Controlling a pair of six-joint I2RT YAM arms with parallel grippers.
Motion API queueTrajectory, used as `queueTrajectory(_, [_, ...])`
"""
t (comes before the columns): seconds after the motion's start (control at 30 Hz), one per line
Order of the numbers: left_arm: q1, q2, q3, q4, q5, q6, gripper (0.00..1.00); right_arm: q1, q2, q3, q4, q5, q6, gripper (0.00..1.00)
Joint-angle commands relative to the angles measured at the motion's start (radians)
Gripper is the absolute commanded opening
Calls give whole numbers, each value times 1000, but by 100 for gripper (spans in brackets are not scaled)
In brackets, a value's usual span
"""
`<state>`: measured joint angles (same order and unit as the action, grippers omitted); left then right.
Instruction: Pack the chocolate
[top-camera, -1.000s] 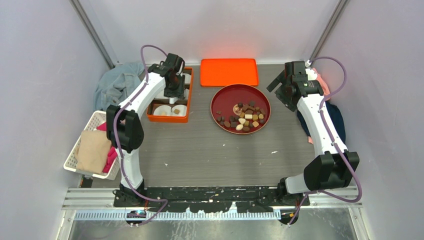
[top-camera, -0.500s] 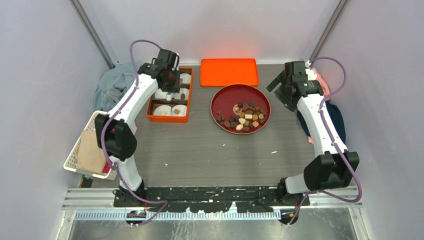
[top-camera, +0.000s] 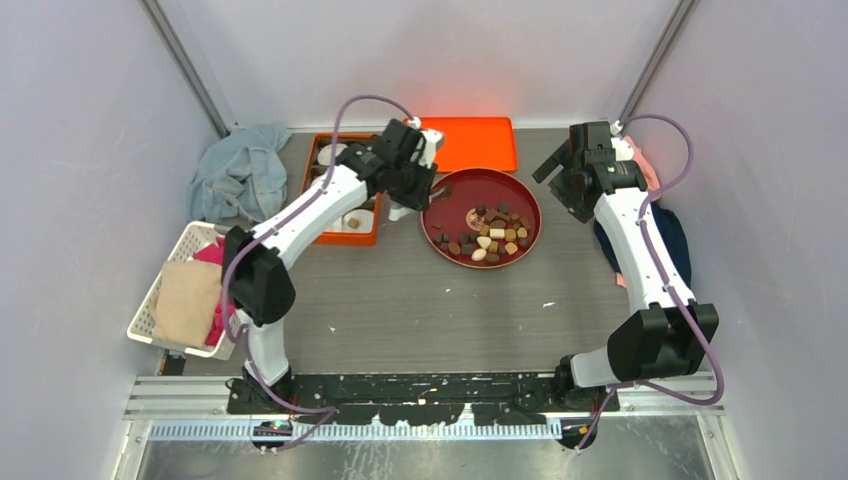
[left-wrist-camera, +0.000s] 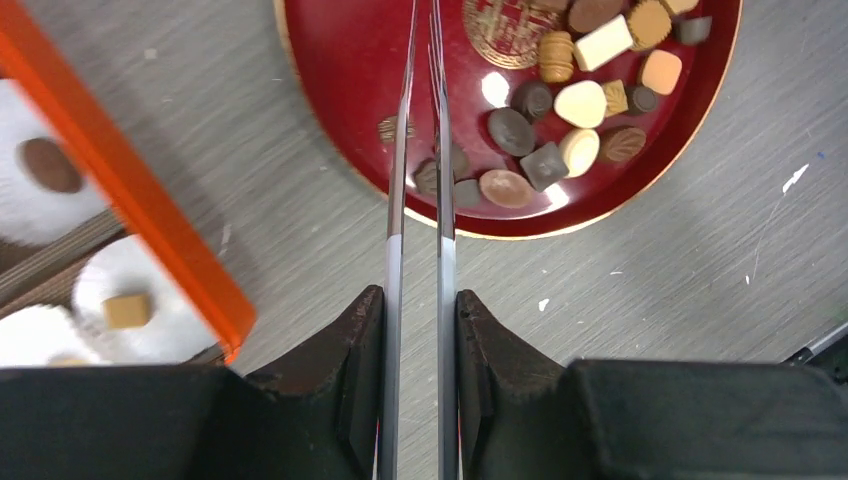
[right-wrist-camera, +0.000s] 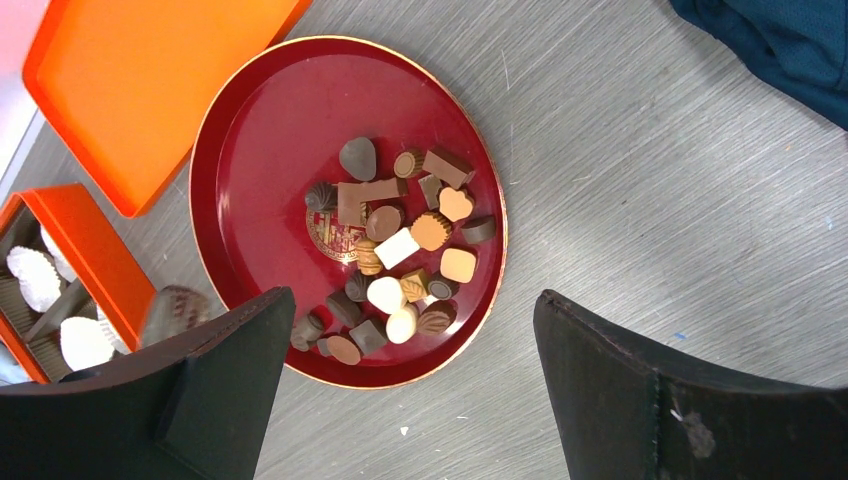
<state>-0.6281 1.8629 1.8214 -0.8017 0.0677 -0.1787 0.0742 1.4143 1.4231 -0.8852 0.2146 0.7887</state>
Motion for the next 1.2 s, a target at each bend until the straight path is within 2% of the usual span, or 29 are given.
queueTrajectory(0.0, [-45,87,72,93,72,7,17,-1,-41,2,29,0,5,95])
queueTrajectory(0.2, [-74,196,170,71,51,11,23,-2,-53,8,19,11,-10,95])
queueTrajectory(0.67, [-105,256,147,106,16,58,42,-1,-31,17,29,-5,-25,95])
queueTrajectory(1.17, [-120,360,227,86,-2,56,43,-2,-18,33,22,-1,-26,95])
